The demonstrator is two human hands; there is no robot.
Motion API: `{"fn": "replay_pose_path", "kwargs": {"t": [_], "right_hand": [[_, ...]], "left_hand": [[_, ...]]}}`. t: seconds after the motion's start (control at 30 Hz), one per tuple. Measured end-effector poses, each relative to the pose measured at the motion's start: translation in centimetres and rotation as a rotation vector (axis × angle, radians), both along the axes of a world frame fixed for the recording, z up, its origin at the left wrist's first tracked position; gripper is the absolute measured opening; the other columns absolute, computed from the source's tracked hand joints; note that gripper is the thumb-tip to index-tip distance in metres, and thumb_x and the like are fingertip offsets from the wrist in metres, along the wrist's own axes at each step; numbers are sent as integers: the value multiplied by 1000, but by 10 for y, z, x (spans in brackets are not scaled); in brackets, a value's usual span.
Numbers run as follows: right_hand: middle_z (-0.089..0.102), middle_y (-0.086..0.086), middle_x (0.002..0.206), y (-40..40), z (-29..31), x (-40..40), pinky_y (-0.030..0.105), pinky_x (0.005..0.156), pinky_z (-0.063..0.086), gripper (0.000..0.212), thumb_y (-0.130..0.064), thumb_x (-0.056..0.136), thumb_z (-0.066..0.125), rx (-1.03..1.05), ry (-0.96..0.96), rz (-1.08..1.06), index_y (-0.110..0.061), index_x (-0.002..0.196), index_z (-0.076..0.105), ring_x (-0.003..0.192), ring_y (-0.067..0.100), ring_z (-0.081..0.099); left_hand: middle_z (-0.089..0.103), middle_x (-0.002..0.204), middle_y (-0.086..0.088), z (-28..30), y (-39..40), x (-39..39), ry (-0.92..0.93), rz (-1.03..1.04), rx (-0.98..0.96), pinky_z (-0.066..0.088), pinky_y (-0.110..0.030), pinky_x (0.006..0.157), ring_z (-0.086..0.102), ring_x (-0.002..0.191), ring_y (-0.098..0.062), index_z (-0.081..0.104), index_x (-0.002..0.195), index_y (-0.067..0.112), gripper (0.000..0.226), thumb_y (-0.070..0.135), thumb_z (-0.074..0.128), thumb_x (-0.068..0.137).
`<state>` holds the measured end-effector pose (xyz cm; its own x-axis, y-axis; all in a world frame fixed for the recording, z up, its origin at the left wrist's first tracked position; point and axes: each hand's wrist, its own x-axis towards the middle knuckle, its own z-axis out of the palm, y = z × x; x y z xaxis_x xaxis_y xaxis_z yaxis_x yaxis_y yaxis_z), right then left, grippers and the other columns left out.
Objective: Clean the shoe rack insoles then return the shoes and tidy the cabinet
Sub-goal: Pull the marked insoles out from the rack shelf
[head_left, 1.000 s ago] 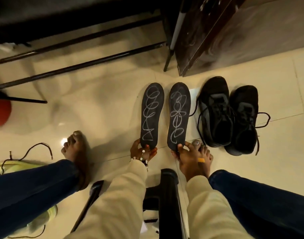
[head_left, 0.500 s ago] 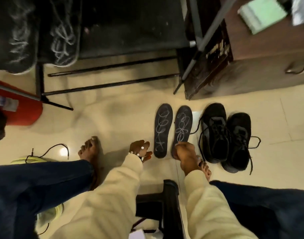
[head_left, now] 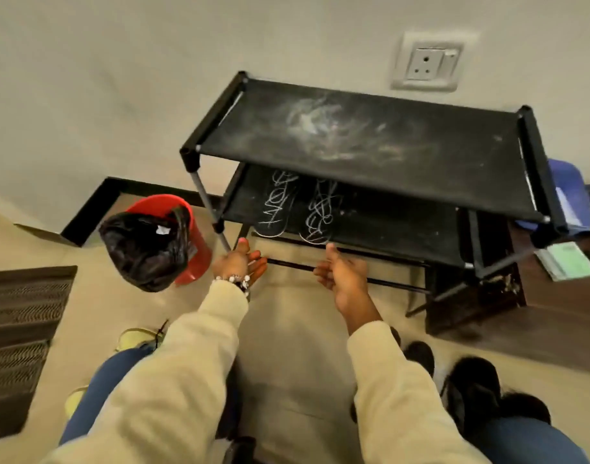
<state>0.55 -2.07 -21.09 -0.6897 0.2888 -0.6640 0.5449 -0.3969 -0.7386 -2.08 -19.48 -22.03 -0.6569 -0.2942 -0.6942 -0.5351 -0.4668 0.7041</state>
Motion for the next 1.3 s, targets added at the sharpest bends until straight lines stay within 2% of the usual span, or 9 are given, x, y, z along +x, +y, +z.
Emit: {"fn": "replay_pose_path", "kwargs": {"t": [0.1, 0.17, 0.3, 0.43, 0.53, 0.67, 0.93, 1.13, 1.3], "right_hand": [[64, 15, 77, -13, 3, -25, 37, 72, 57, 33, -30, 86, 68, -56, -77, -74, -4, 104, 56, 69, 24, 64], [65, 17, 85, -20, -2, -39, 38, 75, 58, 35, -30, 86, 69, -58, -130, -97, -7, 108, 53, 81, 28, 68], [67, 19, 88, -25, -15, -58, 40, 75, 58, 35, -24, 87, 67, -75, -148, -115, -4, 113, 54, 86, 30, 69], [68, 20, 85, -26, -22, -63, 34, 63, 58, 17, -15, 88, 65, -41, -113, -128, -1, 96, 57, 70, 25, 69], [68, 18, 82, -26, -19, -51, 32, 64, 59, 13, -14, 89, 65, -24, -109, -133, -3, 85, 57, 65, 22, 67], [68, 14, 74, -28, -1, -12, 28, 56, 57, 10, -11, 88, 65, -70, -29, -133, -5, 83, 59, 59, 19, 65], [65, 16, 74, -29, 47, 114, 27, 56, 55, 4, -5, 89, 62, -96, -21, -41, -3, 86, 60, 61, 22, 62], [67, 16, 75, -29, 71, 198, 25, 54, 56, 5, -4, 91, 60, -46, 85, 118, 0, 92, 63, 62, 21, 63], [69, 13, 76, -30, 95, 227, 25, 56, 55, 4, -5, 91, 59, -30, 225, 112, -5, 91, 64, 64, 21, 64]], "left_hand": [[56, 105, -18, 11, 0, -20, -19, -59, 59, 53, -38, 72, 65, 85, -31, 50, 125, 0, 41, 28, 57, 96], [59, 106, -19, 6, 2, -32, -34, -139, 51, 53, -36, 75, 65, 100, -34, 50, 121, 0, 44, 33, 59, 94], [61, 88, -13, -11, 10, -50, -45, -200, 57, 52, -30, 64, 61, 75, -26, 53, 93, 3, 24, 27, 58, 96], [59, 87, -12, -18, 14, -55, 9, -65, 239, 51, -38, 80, 61, 98, -38, 47, 91, 4, 15, 5, 37, 102], [65, 79, -17, -13, 16, -41, 35, -45, 136, 55, -38, 63, 68, 81, -36, 45, 83, 6, 17, -7, 49, 93], [69, 67, -17, 1, 20, 1, 76, 36, 195, 59, -40, 62, 69, 67, -32, 48, 87, 0, 11, -10, 53, 90], [67, 78, -20, 35, 12, 141, 113, 161, 192, 59, -31, 53, 70, 55, -23, 55, 89, -2, 7, -8, 54, 91], [69, 78, -17, 72, 7, 219, 262, 242, 188, 61, -32, 62, 71, 59, -23, 57, 96, -3, 7, -8, 55, 91], [70, 77, -16, 111, 7, 242, 418, 260, 174, 60, -29, 60, 71, 63, -24, 59, 96, -3, 9, -8, 55, 91]]}}
